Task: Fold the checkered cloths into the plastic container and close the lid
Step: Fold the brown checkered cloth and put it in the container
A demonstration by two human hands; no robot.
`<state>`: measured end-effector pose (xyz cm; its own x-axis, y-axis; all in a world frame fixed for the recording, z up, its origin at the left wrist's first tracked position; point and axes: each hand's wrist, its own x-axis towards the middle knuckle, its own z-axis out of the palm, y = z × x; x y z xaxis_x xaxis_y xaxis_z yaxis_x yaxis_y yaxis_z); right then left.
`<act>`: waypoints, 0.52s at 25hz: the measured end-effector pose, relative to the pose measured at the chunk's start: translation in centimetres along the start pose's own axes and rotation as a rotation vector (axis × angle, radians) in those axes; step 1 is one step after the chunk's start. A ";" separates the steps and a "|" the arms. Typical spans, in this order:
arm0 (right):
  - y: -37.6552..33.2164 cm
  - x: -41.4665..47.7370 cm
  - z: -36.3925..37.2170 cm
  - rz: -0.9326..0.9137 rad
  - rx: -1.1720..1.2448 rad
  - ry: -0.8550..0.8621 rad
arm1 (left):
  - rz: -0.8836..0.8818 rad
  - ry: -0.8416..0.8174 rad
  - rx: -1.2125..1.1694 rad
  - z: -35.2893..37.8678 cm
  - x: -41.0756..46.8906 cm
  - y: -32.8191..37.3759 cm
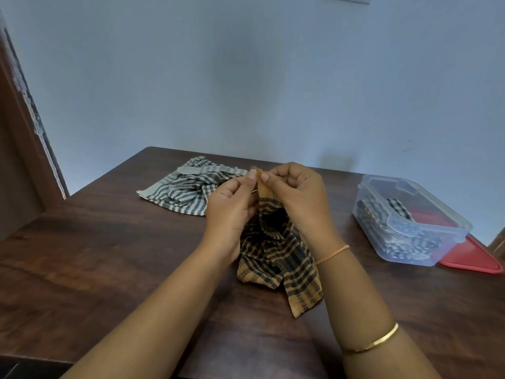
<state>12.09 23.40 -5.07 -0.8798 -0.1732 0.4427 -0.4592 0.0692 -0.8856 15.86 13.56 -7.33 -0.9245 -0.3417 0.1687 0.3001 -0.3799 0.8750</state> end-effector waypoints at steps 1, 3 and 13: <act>0.0 0.0 0.1 0.004 -0.023 -0.001 | 0.017 0.001 0.016 0.0 -0.1 0.1; -0.1 0.1 -0.1 0.009 -0.062 -0.033 | 0.071 0.015 0.034 0.0 -0.2 0.4; -0.4 1.0 -2.2 0.134 -0.707 -0.950 | 0.381 0.348 0.153 -0.8 4.2 4.2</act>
<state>11.08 25.36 -3.96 -0.6201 -0.7605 -0.1927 -0.5983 0.6172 -0.5110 13.46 9.89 -3.28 -0.6170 -0.7051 0.3494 0.5370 -0.0527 0.8419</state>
